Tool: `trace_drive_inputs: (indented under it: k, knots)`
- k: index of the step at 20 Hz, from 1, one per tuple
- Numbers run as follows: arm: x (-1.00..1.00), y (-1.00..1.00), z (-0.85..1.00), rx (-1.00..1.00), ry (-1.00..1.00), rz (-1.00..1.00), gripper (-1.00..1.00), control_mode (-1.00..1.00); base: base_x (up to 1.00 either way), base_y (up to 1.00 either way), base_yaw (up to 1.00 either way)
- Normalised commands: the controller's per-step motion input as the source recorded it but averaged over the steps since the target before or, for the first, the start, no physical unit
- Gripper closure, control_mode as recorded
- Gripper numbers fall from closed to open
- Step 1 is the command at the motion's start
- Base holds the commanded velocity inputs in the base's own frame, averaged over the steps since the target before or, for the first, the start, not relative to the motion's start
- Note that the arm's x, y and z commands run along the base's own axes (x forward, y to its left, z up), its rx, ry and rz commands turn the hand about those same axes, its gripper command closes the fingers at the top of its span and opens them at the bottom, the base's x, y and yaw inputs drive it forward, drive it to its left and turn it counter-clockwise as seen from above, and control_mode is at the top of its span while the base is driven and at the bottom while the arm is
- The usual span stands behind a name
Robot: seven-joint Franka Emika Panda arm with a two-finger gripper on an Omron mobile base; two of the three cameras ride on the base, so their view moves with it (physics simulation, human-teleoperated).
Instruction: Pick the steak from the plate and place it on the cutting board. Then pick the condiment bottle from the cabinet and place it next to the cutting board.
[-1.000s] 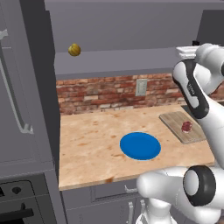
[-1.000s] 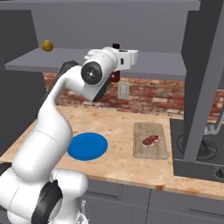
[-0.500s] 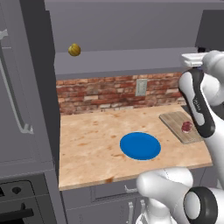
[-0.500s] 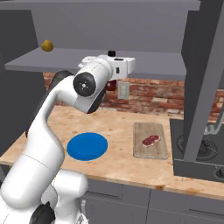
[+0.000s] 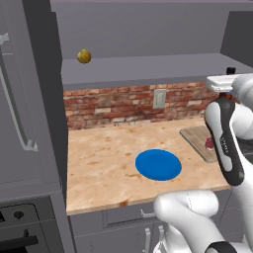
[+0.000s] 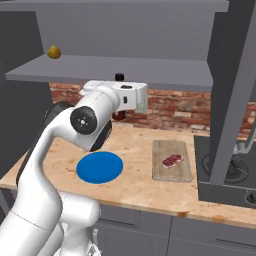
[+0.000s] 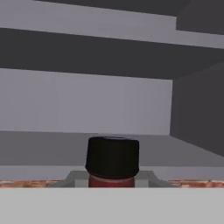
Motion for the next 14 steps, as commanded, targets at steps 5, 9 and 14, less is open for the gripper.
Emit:
trace_drive_inputs:
  k: [5,9,14]
  knots:
    - [-0.38,0.11,-0.26,0.00,0.00,0.00,1.00,-1.00,0.00,0.00,0.00]
    - [-0.18,0.03,-0.12,0.00,0.00,0.00,1.00,-1.00,0.00,0.00,0.00]
    - [-0.03,0.00,-0.14,0.00,0.00,0.00,1.00,-1.00,0.00,0.00,0.00]
